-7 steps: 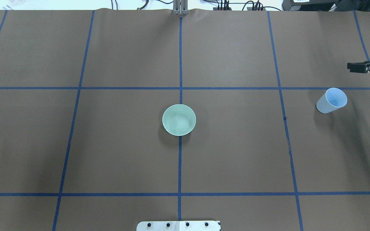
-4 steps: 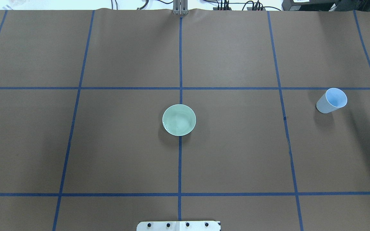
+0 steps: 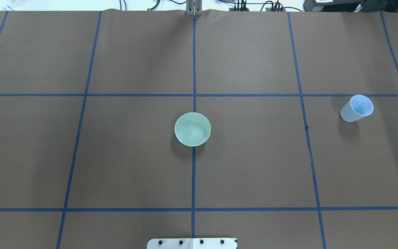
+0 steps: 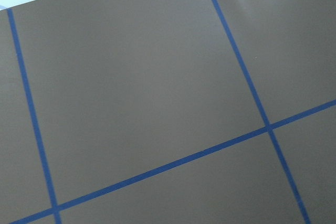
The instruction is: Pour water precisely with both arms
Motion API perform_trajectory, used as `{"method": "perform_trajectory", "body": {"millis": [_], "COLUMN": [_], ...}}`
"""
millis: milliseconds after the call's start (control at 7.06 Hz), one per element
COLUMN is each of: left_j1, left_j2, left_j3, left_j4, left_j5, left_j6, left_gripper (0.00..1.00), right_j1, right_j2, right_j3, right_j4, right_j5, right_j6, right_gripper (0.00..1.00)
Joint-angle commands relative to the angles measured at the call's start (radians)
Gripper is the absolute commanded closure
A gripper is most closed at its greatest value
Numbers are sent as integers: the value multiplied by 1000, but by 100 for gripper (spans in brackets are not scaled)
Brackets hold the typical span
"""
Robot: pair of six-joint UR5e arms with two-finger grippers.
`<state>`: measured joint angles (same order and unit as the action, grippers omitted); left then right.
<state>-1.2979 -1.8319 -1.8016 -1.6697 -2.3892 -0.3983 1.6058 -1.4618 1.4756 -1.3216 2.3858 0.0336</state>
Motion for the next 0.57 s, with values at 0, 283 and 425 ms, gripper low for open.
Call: {"method": "perform_trajectory", "body": {"millis": [0,283,425], "left_j1": [119,316,354], "left_j2": [-56,-88,-171], "left_j3": [2,28,53], "left_j4": [-63,-217,-211], "left_j5": [44,80,87], "left_j6": [-161,-294,-412], "left_gripper": [0,0,0], "right_j1": [5,2,0], "right_j2": [1,-8,-20], "right_j3": [-14,-12,-37], "right_j4": [-74,-153,-149], "right_j5": [-142,-154,-158], "right_j6": [-183,-215,-210], "right_gripper": [0,0,0]}}
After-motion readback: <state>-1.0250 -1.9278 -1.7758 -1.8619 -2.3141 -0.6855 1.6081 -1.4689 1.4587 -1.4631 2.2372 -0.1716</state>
